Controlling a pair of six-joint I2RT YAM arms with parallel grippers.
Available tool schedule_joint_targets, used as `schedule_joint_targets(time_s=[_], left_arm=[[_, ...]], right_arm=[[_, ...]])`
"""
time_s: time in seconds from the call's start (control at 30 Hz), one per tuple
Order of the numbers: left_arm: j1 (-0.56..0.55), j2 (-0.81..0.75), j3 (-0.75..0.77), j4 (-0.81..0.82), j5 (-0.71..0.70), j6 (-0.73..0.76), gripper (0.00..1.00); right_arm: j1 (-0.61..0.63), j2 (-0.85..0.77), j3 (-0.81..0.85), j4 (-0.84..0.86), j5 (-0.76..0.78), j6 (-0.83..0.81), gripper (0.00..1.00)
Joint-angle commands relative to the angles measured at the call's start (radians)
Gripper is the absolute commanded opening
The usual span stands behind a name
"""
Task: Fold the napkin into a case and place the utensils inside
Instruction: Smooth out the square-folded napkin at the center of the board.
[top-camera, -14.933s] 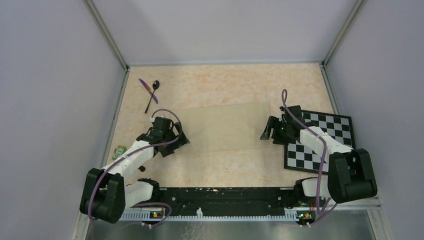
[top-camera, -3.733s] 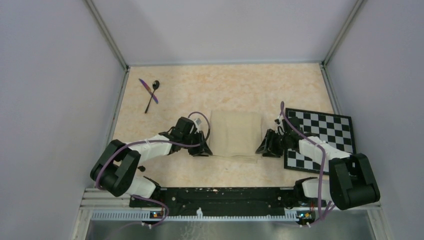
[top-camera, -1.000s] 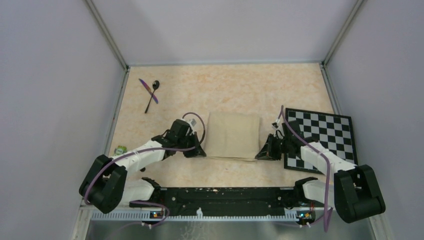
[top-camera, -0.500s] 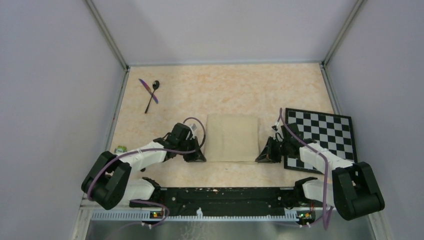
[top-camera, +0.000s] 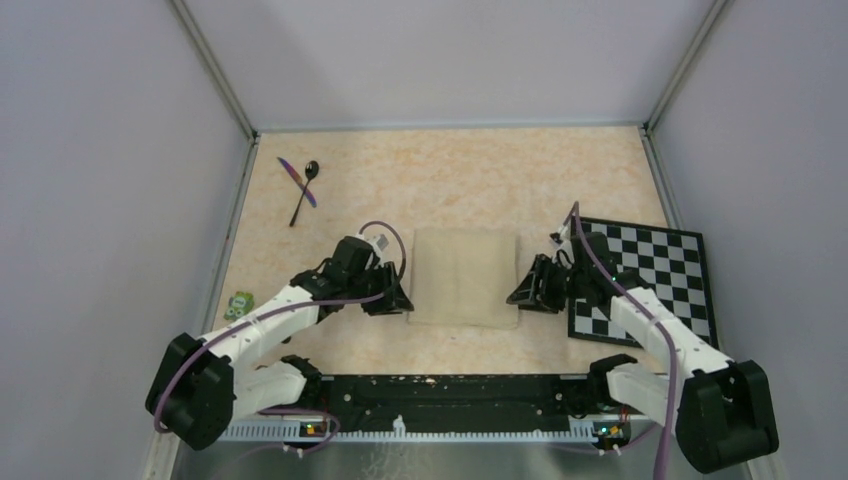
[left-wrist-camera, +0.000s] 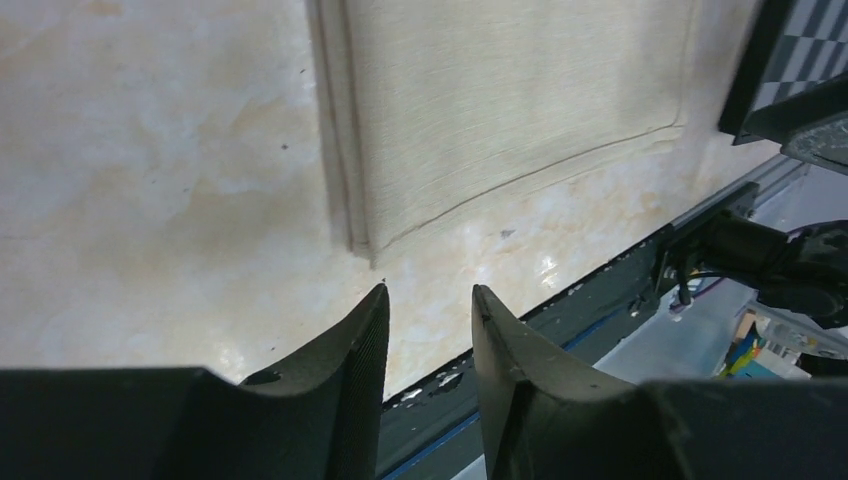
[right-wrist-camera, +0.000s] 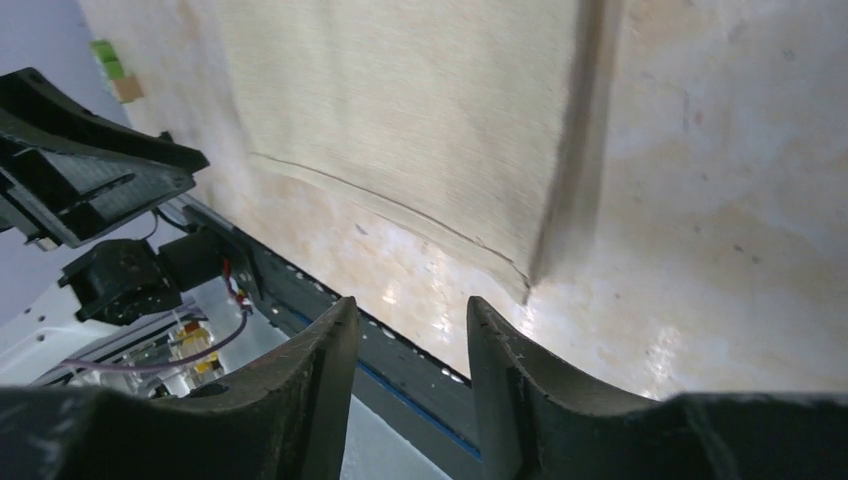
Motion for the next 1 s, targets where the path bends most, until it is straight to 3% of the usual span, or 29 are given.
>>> schedule_joint_targets(time_s=[0.0,0.2,0.43,0.6,0.73,0.9,0.97], left_arm=[[0.0,0.053,0.06,0.117,0.068,0.0,0.4],[0.001,0.212,0.04,0.216,0.041,0.007,0.31],[0.001,0.225,-0.09,0.247,0.039,-0.019,0.28],[0.001,0.155,-0.073,0.185,0.049,-0.01,0.29],[0.0,0.075,-0.015,0.158,0.088,-0.024,0.29],[0.0,0.062,0.003,0.185,0.116,-0.039,0.25],[0.0,0.096,-0.017,0.214,0.116,-0.042,0.2]], right_arm=[[0.005,0.104,0.064,0.123,-0.094,0.033,0.4],[0.025,0.2,-0.015,0.287,-0.126,0.079,0.34],[0.042,0.227,-0.153,0.298,-0.044,0.042,0.3],[0.076,0.156,0.012,0.191,-0.013,-0.02,0.44],[0.095,0.242,0.112,0.326,-0.092,0.036,0.5],[0.228,0.481,0.228,0.593,-0.136,0.174,0.41],[0.282,0.59,0.296,0.66,-0.12,0.214,0.28]])
